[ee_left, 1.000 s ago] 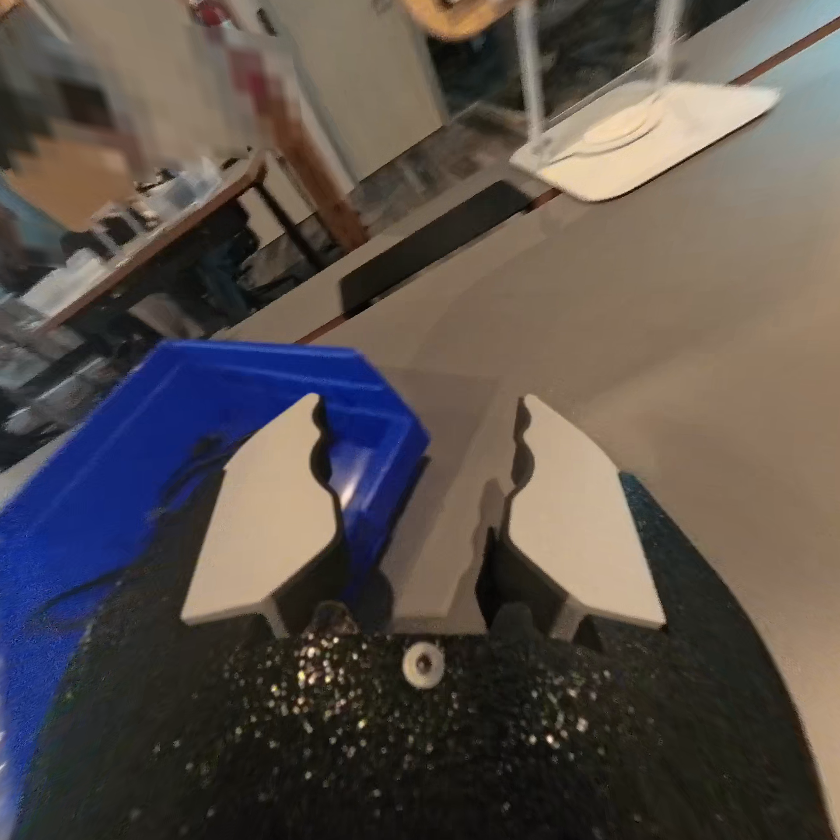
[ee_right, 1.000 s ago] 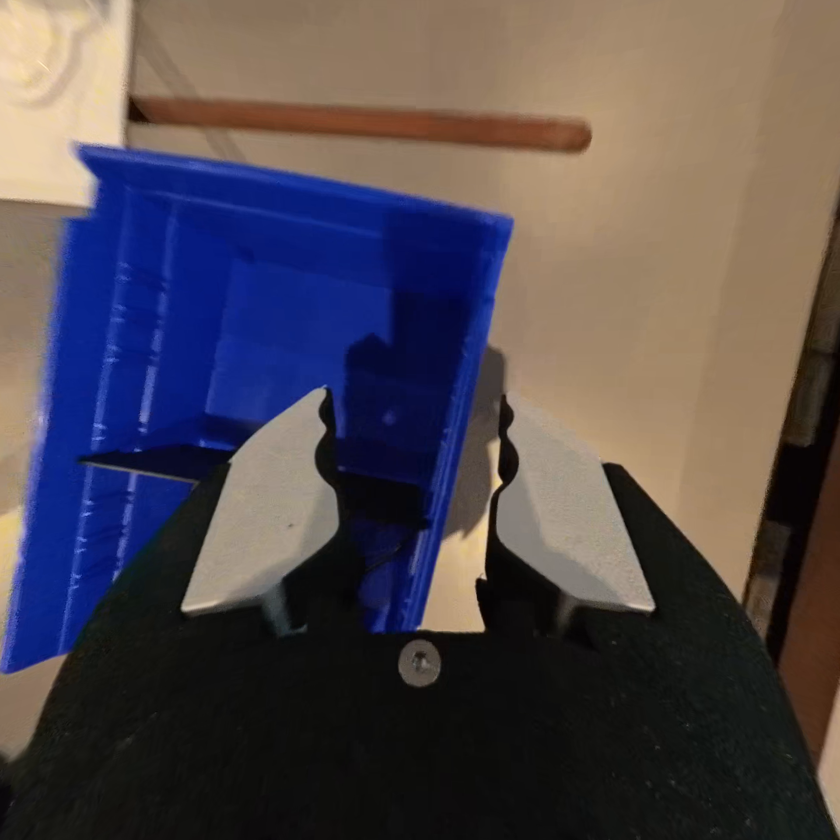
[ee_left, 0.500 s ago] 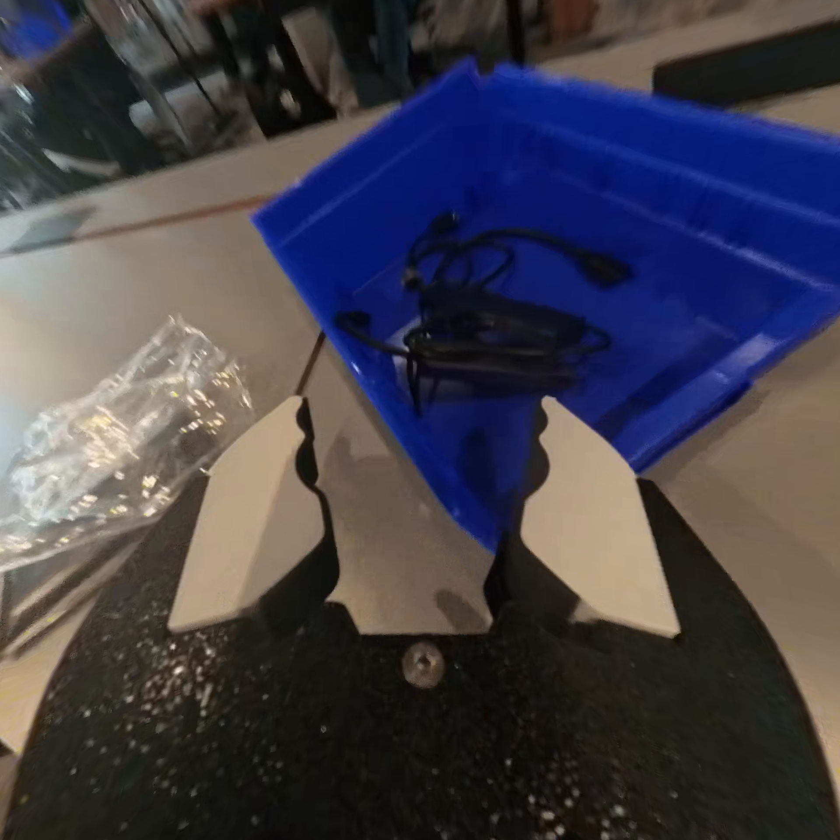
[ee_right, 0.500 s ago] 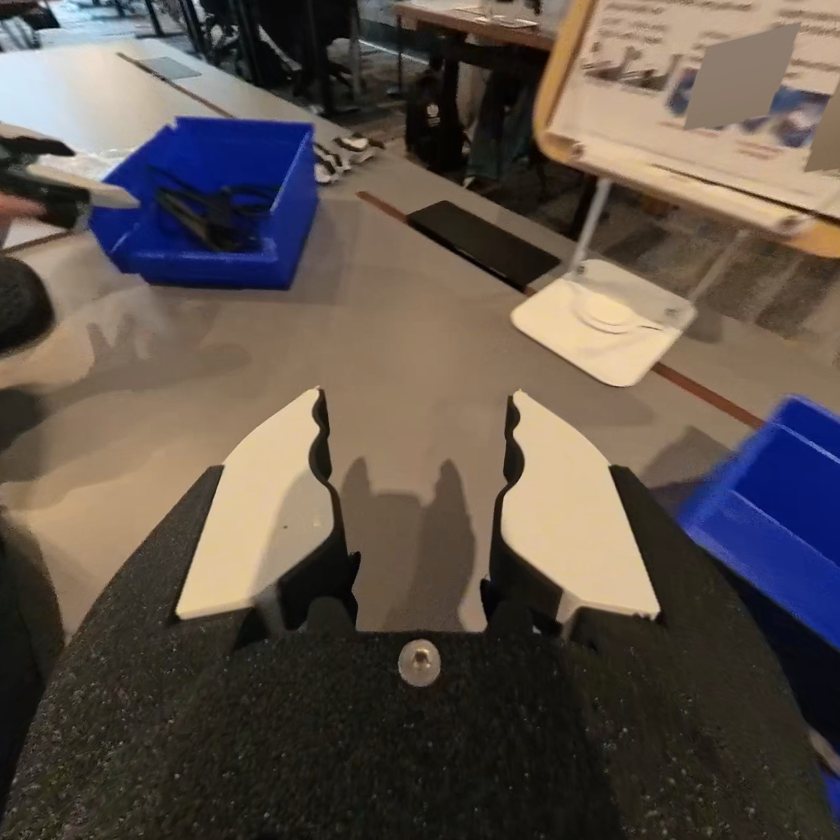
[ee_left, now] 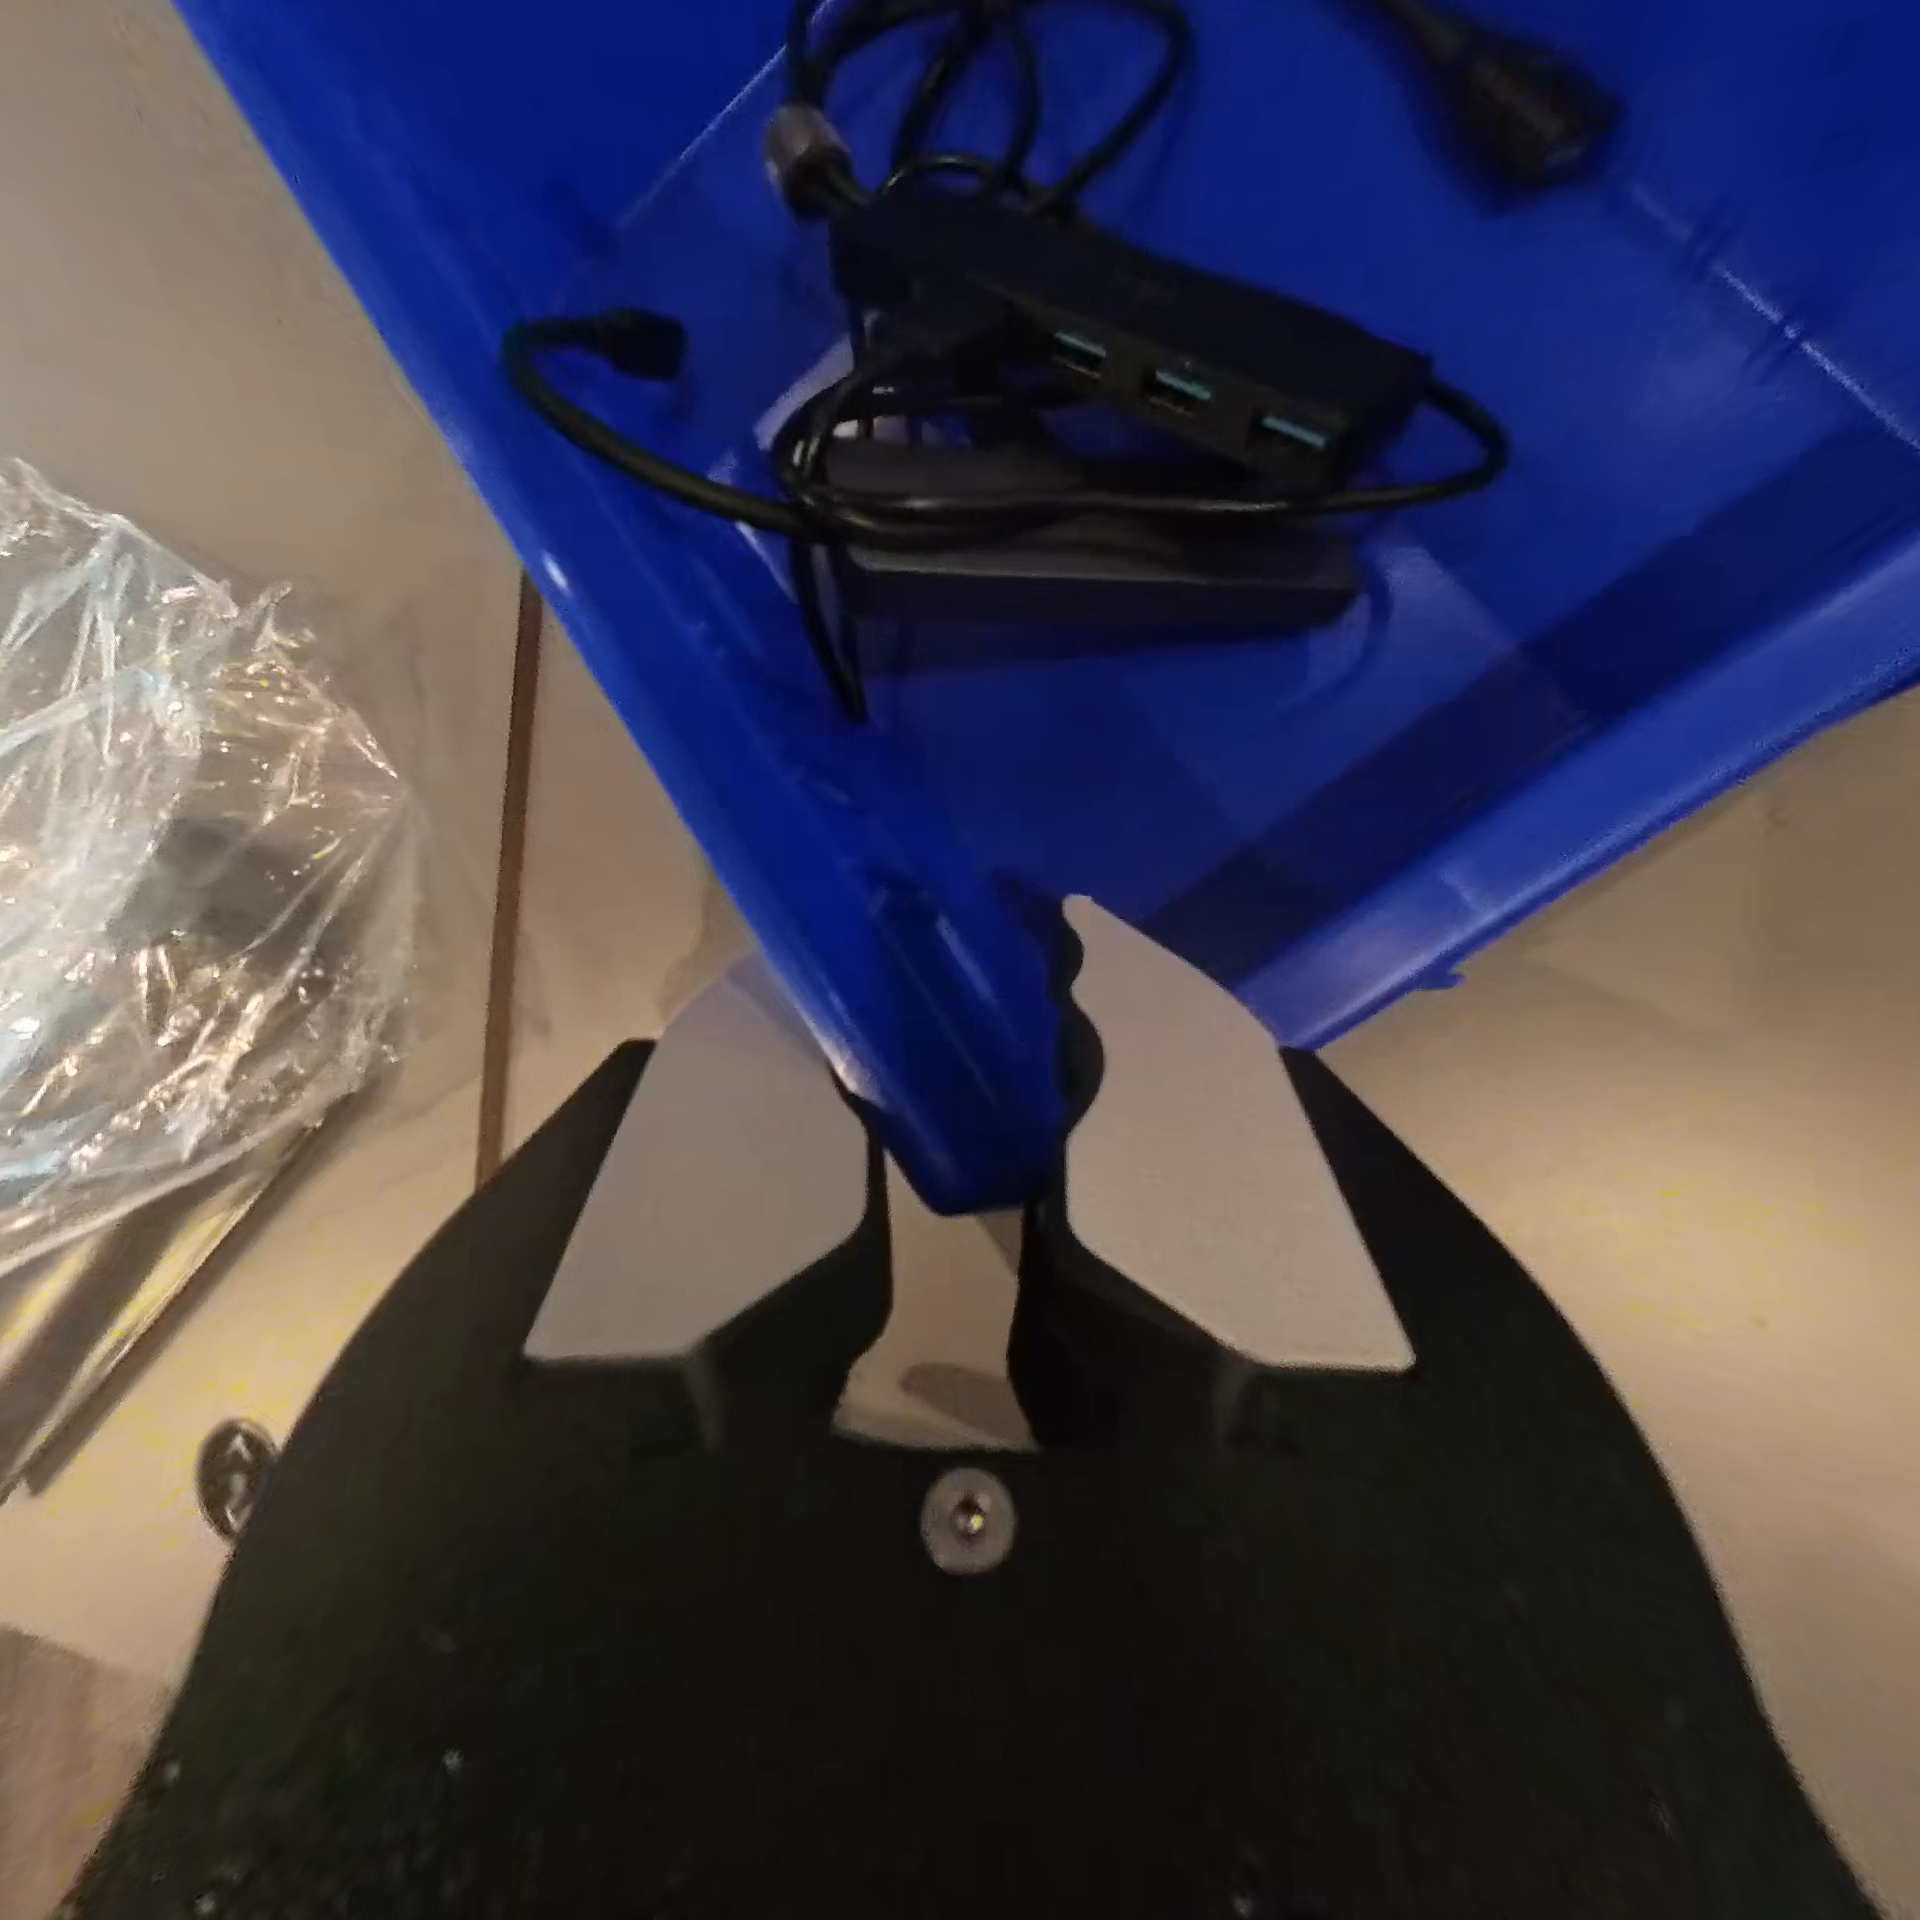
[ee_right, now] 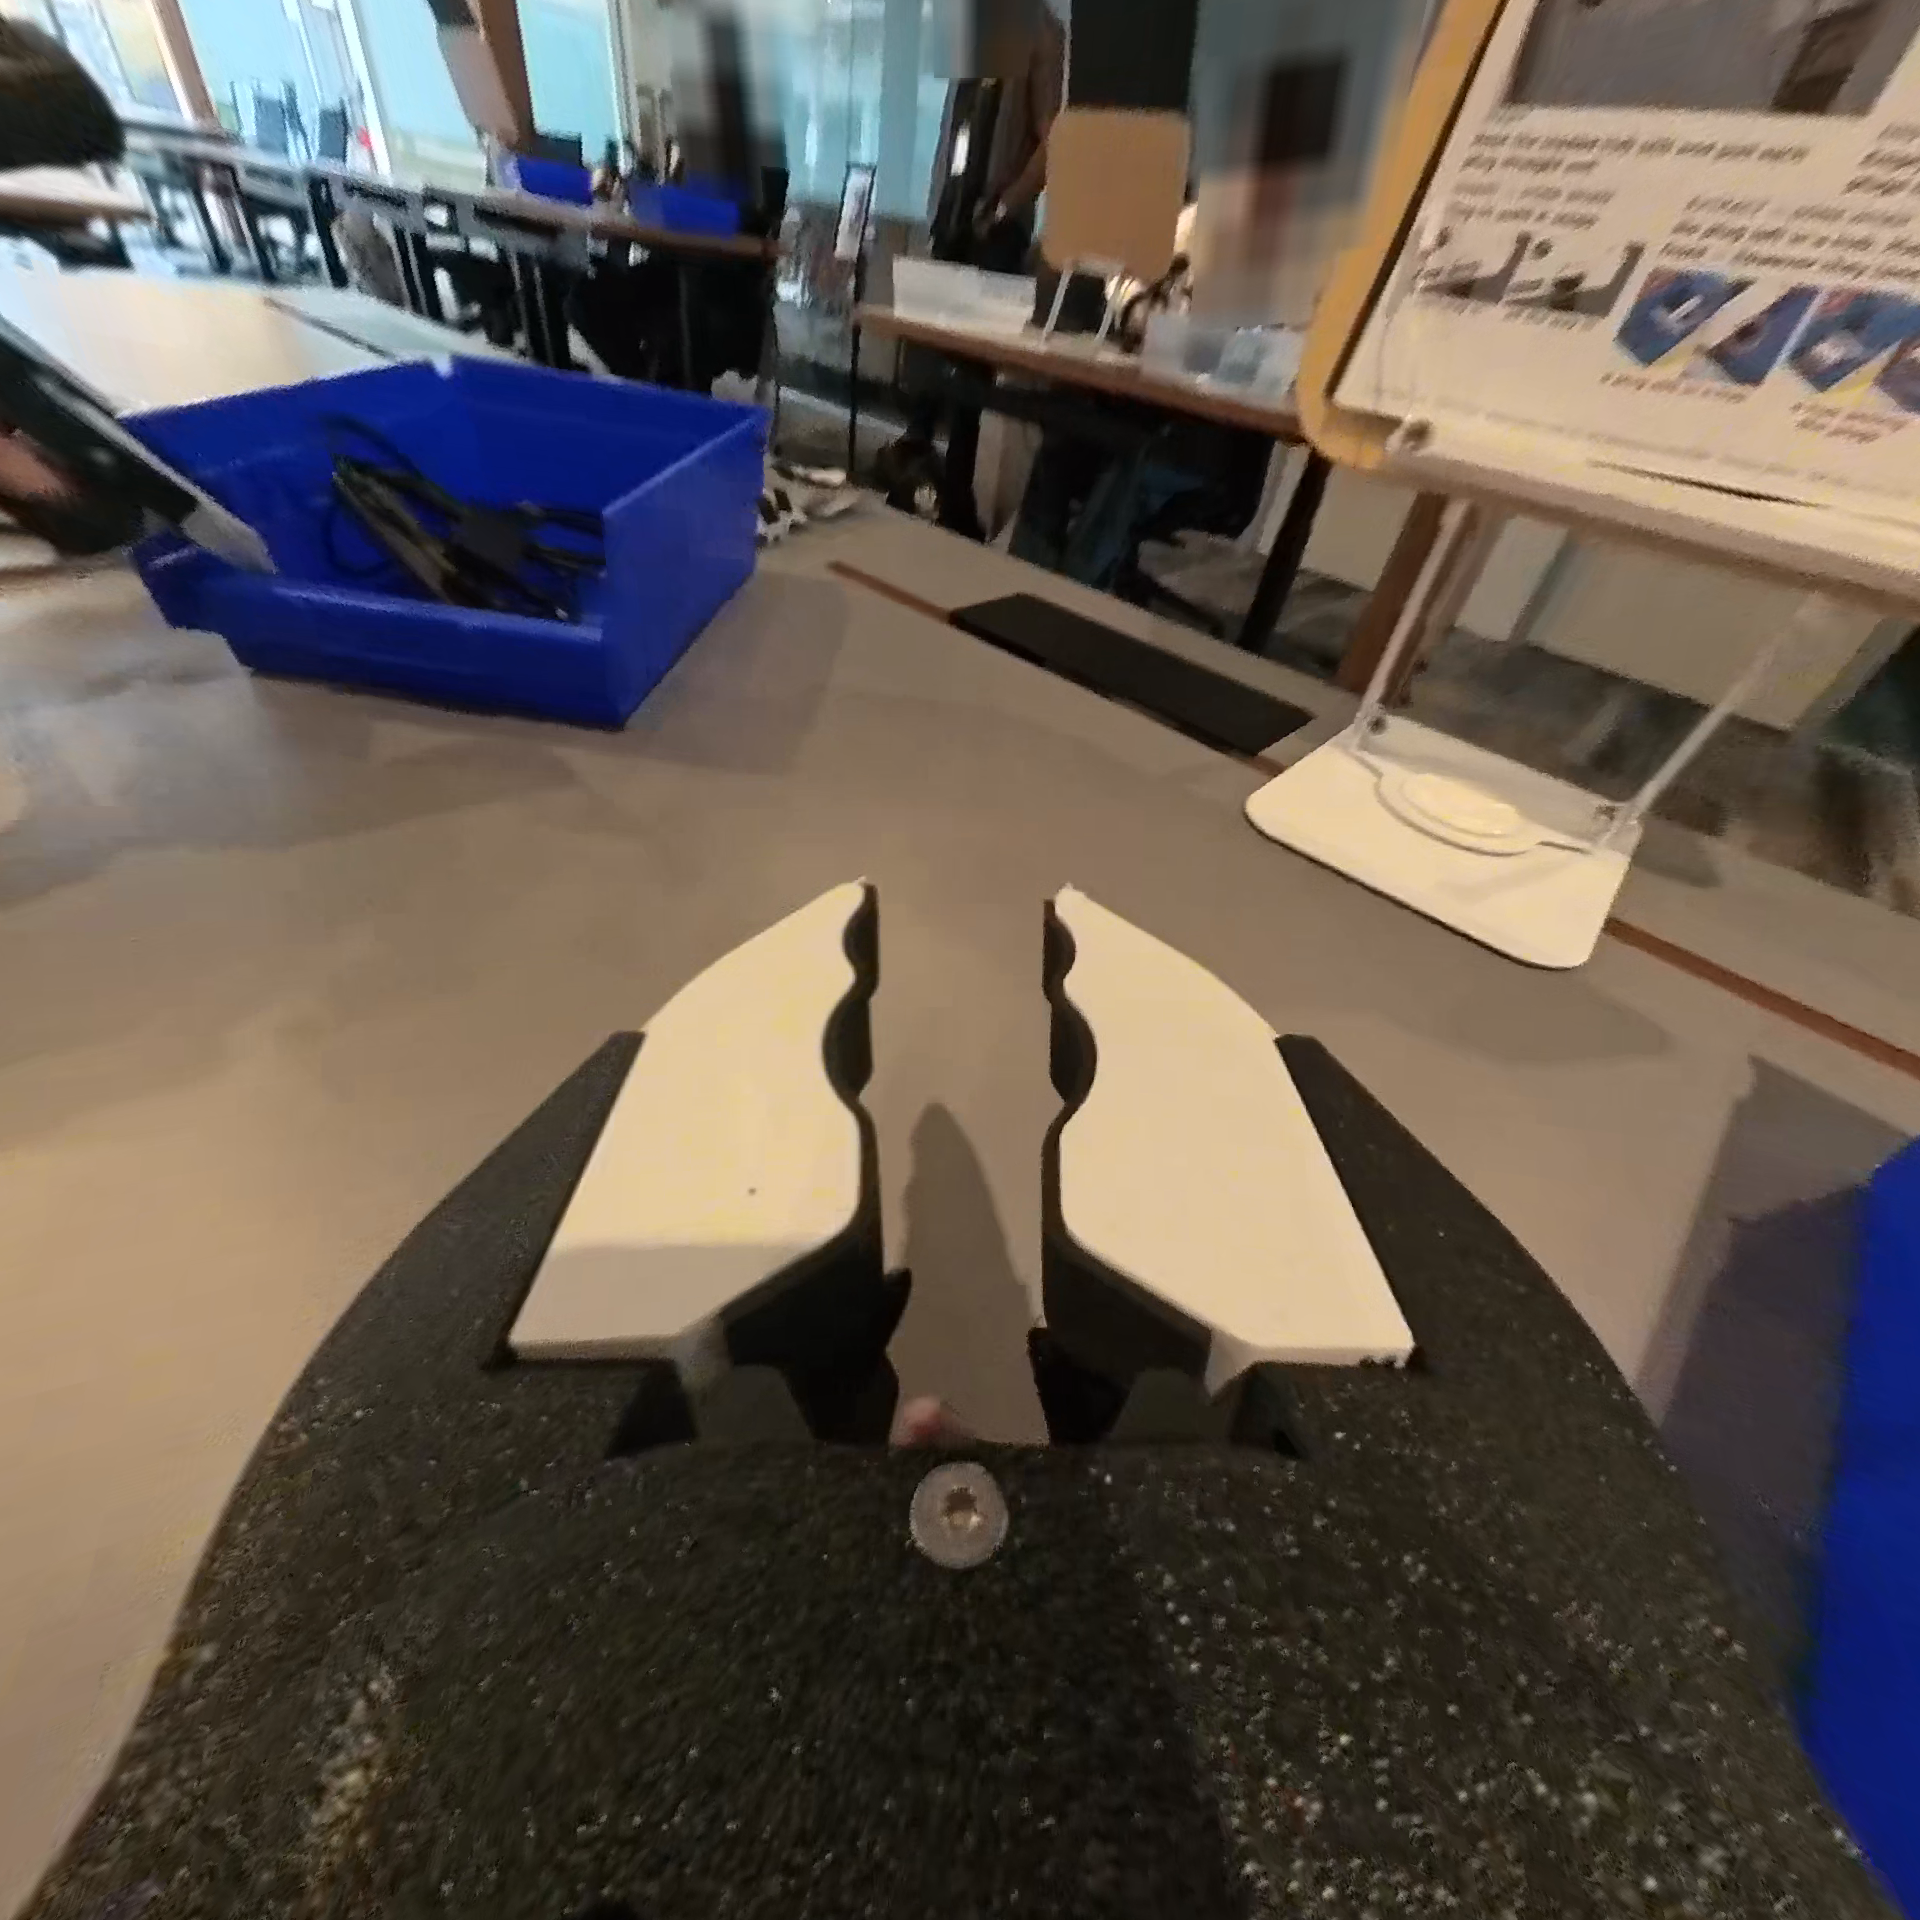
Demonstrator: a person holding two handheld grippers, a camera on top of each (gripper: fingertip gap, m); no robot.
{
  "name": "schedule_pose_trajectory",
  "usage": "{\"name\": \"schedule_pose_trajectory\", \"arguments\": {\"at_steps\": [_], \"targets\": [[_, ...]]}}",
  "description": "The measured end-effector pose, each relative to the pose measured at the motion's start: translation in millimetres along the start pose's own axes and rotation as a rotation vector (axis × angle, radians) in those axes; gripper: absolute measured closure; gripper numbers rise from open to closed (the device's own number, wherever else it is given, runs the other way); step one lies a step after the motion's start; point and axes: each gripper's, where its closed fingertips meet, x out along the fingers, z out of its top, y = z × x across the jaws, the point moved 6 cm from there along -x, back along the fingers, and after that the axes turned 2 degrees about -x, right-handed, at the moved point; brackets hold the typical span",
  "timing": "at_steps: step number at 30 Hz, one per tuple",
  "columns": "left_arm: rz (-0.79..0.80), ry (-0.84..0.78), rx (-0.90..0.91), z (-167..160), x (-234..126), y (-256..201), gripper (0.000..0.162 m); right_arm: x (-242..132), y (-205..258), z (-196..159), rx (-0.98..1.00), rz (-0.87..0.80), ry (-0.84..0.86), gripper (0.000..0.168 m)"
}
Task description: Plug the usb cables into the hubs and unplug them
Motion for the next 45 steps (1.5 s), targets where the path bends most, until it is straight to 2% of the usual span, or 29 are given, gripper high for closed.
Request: {"name": "schedule_pose_trajectory", "arguments": {"at_steps": [7, 12, 14, 16, 20, 22, 25, 29, 31, 35, 40, 43, 45], "targets": [[-0.142, -0.002, 0.020, -6.2, 9.0, 50.2, 0.152, -13.4, -15.7, -3.0, 0.058, -0.065, -0.090, 0.146], [-0.215, -0.069, 0.049, -7.7, 13.3, 71.1, 0.153, -12.4, -17.0, -5.9, -0.081, -0.149, -0.036, 0.153], [-0.161, -0.139, 0.070, -7.6, 9.1, 72.5, 0.151, -10.7, -15.1, -7.5, -0.185, -0.183, -0.007, 0.157], [-0.041, -0.212, 0.088, -7.4, 0.6, 74.4, 0.144, -8.1, -13.8, -11.2, -0.263, -0.224, 0.036, 0.159], [0.113, -0.347, 0.092, -6.6, -23.6, 66.5, 0.137, -3.3, -11.4, -15.7, -0.295, -0.235, 0.053, 0.161], [0.146, -0.419, 0.080, -4.8, -36.3, 61.2, 0.137, -2.7, -13.4, -13.8, -0.242, -0.248, 0.018, 0.157], [0.142, -0.507, 0.045, 0.0, -52.9, 53.6, 0.137, -1.6, -17.7, -9.7, -0.152, -0.265, -0.058, 0.128], [0.105, -0.555, 0.053, 7.2, -65.1, 42.8, 0.132, -0.3, -23.1, -8.8, -0.207, -0.370, -0.072, 0.112], [0.067, -0.569, 0.072, 10.0, -67.2, 34.5, 0.131, 1.5, -23.7, -10.1, -0.263, -0.417, -0.039, 0.112], [0.031, -0.568, 0.094, 12.8, -62.3, 21.3, 0.131, 2.6, -19.3, -14.0, -0.403, -0.428, 0.022, 0.122], [-0.048, -0.511, 0.075, 17.3, -48.8, 6.7, 0.137, 1.6, -21.4, -22.0, -0.350, -0.395, 0.060, 0.126], [-0.037, -0.510, 0.061, 26.8, -44.9, 2.5, 0.129, -0.7, -23.8, -23.8, -0.270, -0.365, 0.049, 0.136], [-0.015, -0.492, 0.072, 35.1, -40.7, 0.0, 0.106, -1.6, -25.1, -24.2, -0.244, -0.358, 0.044, 0.139]]}}
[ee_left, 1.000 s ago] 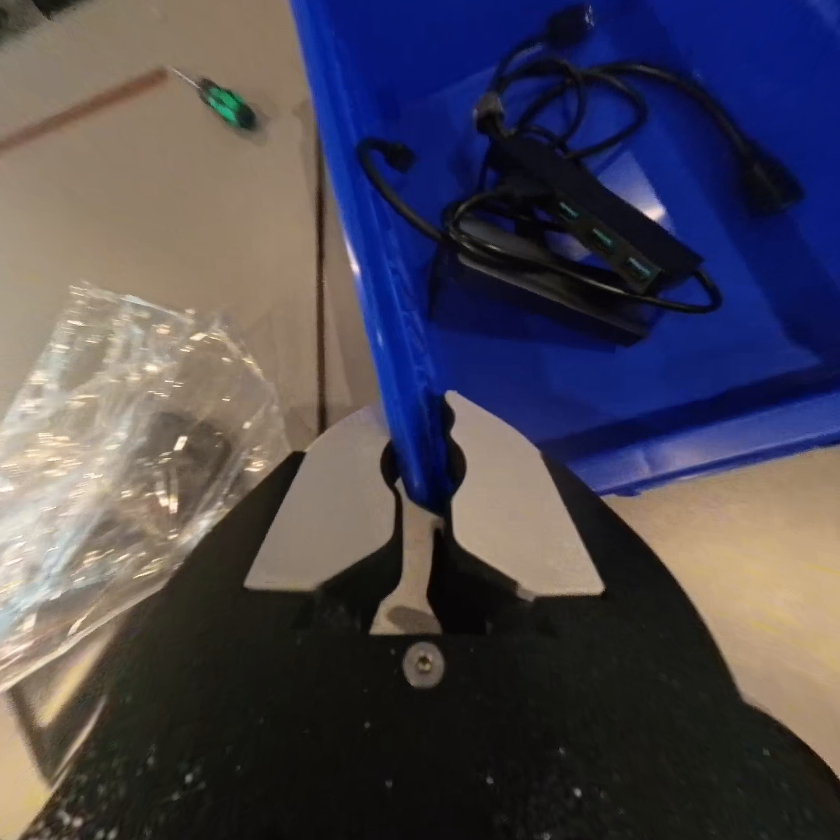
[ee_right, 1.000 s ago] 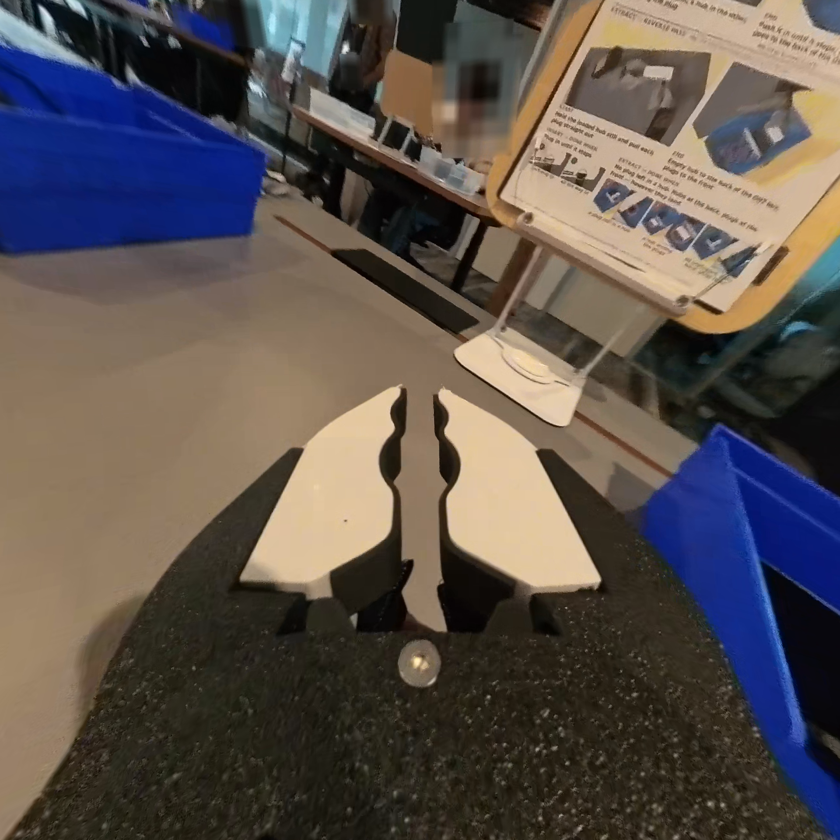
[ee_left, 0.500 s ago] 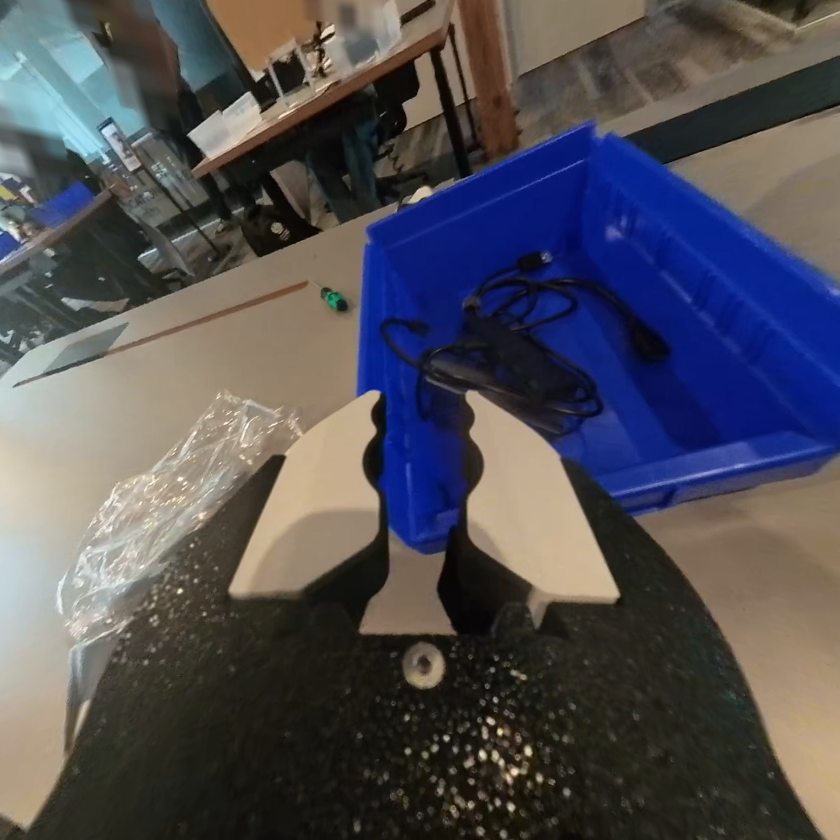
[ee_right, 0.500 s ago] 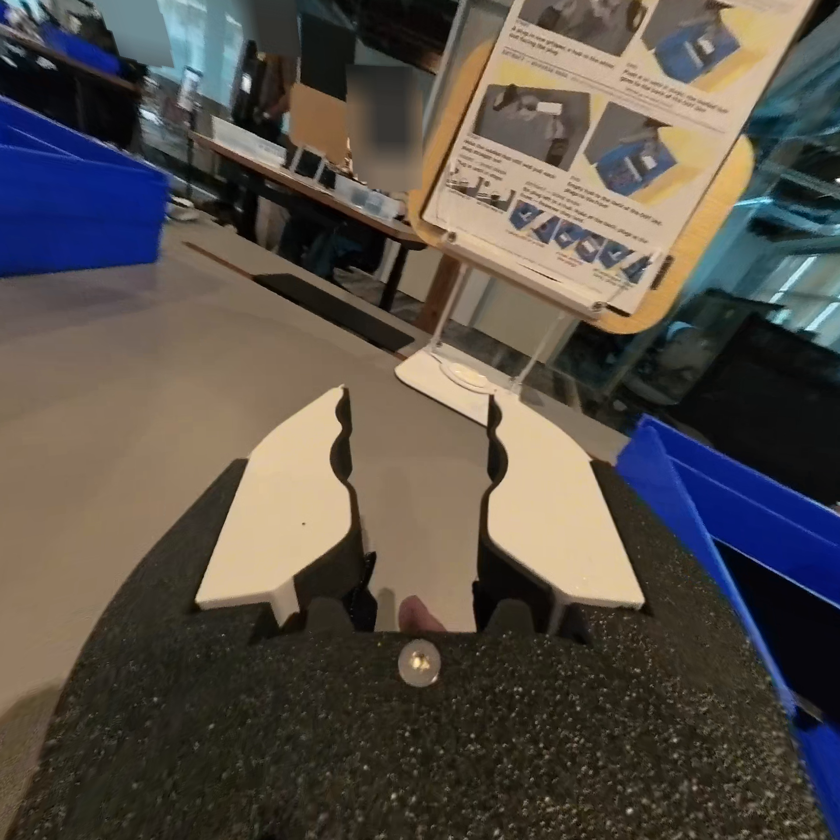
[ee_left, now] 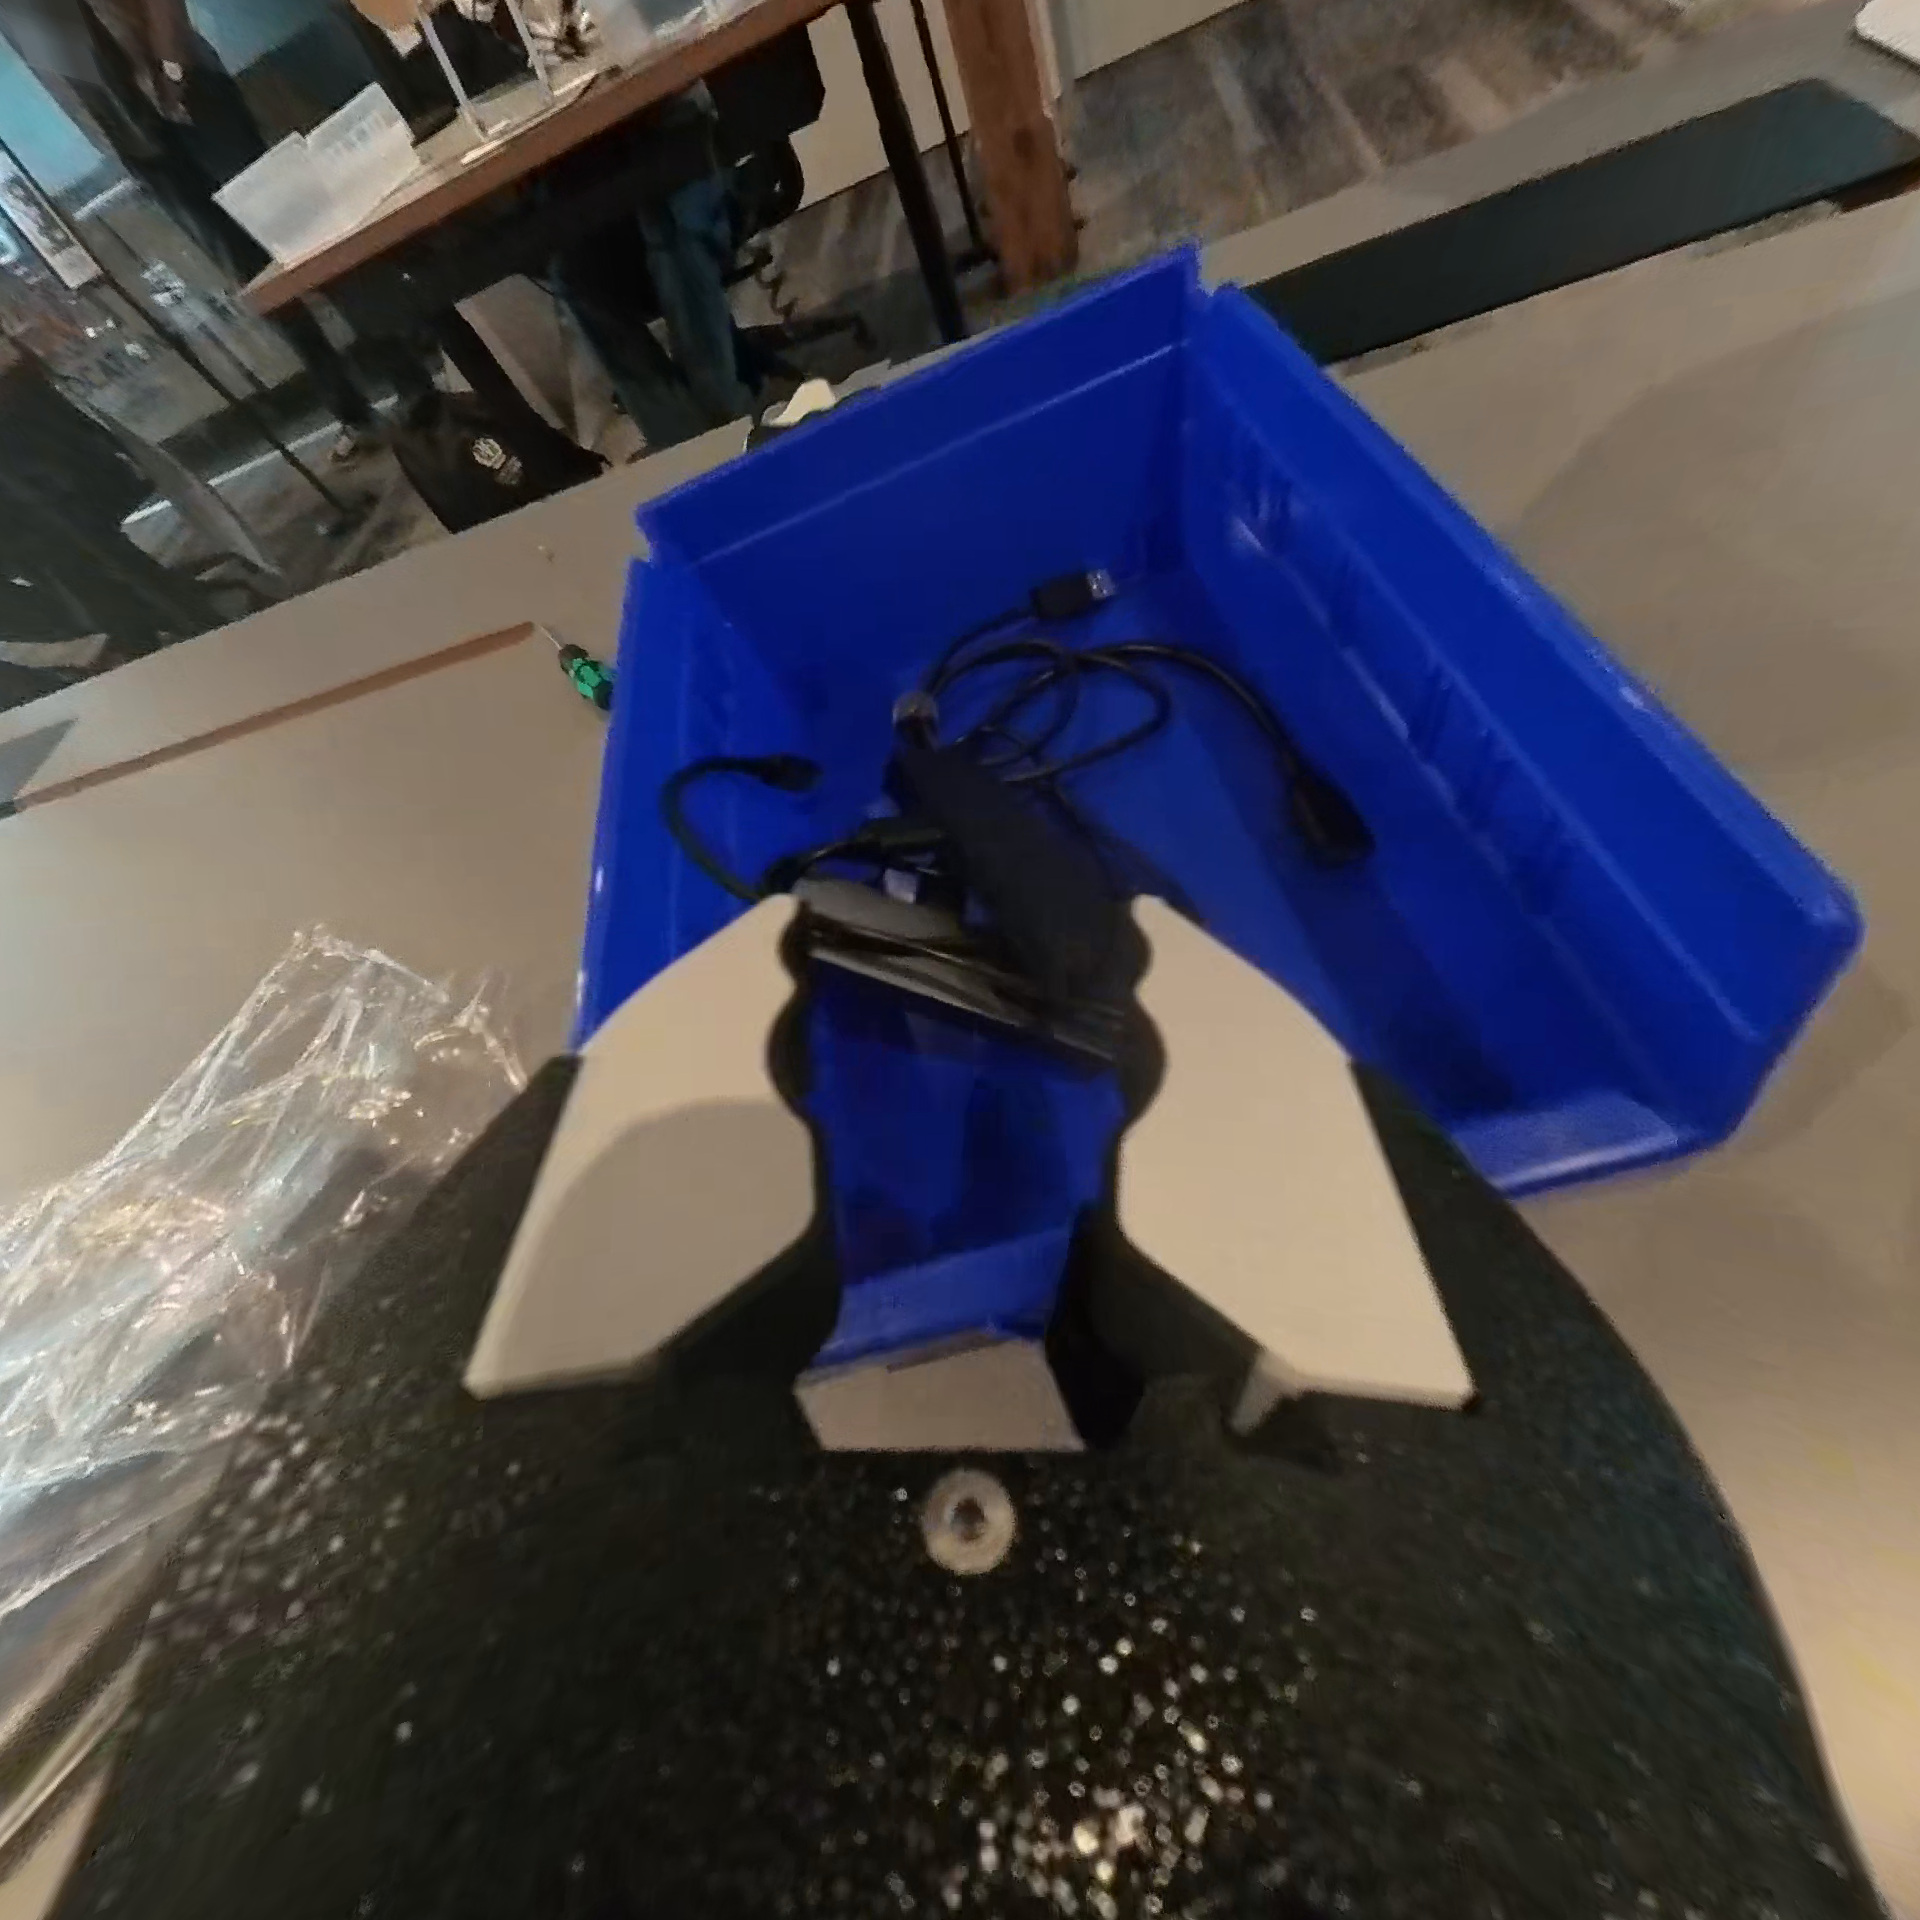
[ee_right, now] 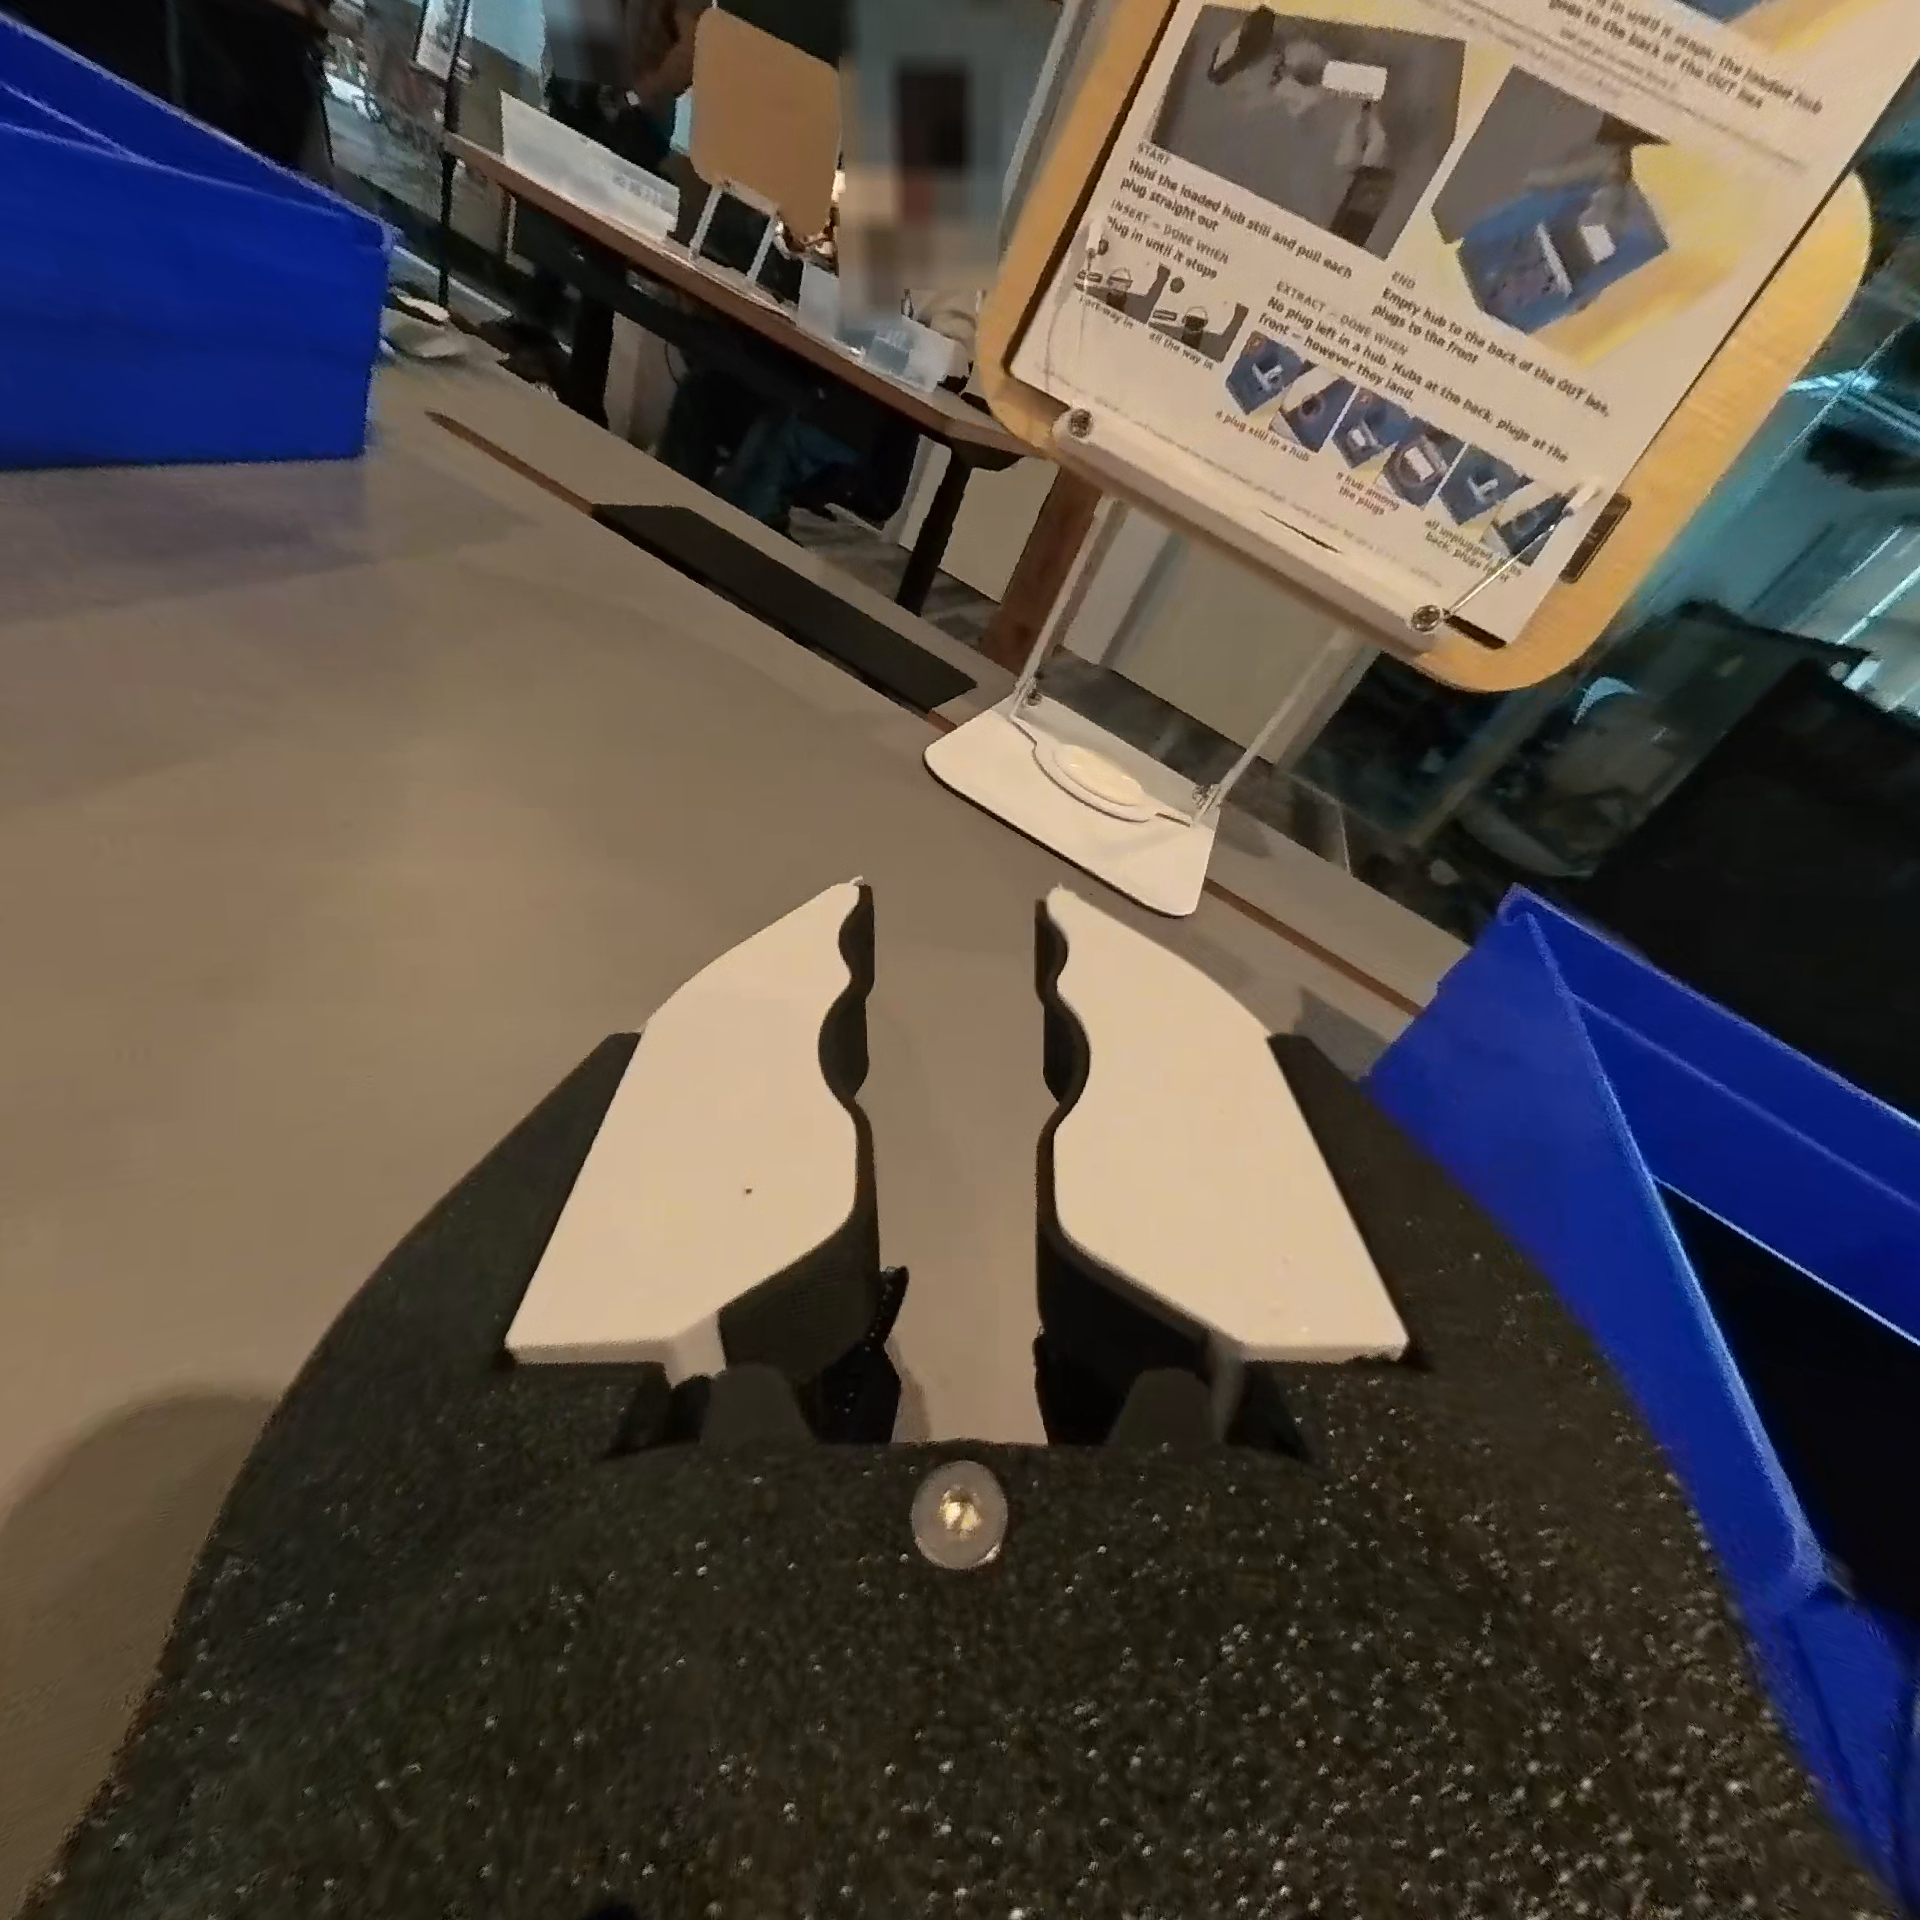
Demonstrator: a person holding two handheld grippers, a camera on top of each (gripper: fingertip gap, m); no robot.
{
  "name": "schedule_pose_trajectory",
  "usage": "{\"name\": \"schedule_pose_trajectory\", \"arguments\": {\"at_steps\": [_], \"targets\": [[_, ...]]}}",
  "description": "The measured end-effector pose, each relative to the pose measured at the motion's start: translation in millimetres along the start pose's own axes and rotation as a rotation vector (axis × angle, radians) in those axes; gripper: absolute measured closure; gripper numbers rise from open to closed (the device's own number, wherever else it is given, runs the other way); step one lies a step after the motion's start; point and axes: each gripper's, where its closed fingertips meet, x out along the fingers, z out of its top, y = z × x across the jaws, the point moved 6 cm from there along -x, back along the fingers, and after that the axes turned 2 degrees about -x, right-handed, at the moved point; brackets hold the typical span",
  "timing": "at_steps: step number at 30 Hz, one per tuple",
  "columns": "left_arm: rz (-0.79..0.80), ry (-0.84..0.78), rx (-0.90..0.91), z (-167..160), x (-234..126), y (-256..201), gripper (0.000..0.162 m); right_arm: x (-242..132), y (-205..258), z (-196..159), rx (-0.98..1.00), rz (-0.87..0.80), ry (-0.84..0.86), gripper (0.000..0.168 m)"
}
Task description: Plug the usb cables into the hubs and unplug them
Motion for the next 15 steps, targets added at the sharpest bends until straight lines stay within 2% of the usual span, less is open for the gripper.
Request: {"name": "schedule_pose_trajectory", "arguments": {"at_steps": [2, 3, 5, 10, 15], "targets": [[0.005, 0.041, 0.003, 4.1, 10.9, -2.2, 0.088, 0.6, 0.5, -1.2, -0.001, 0.007, 0.011, 0.142], [0.006, 0.066, 0.009, 5.2, 17.2, -3.1, 0.084, 1.0, 1.7, -1.7, -0.008, 0.015, 0.016, 0.143], [0.026, 0.109, 0.043, 6.4, 30.6, -4.1, 0.086, 1.9, 4.8, -2.0, -0.024, 0.031, 0.024, 0.145], [0.045, 0.211, 0.170, 9.9, 59.0, -17.0, 0.103, 1.9, 6.9, -0.8, -0.023, 0.037, 0.014, 0.145], [0.055, 0.370, 0.224, 7.0, 78.7, -28.3, 0.107, 0.4, 4.4, 0.8, 0.018, 0.038, -0.005, 0.145]]}}
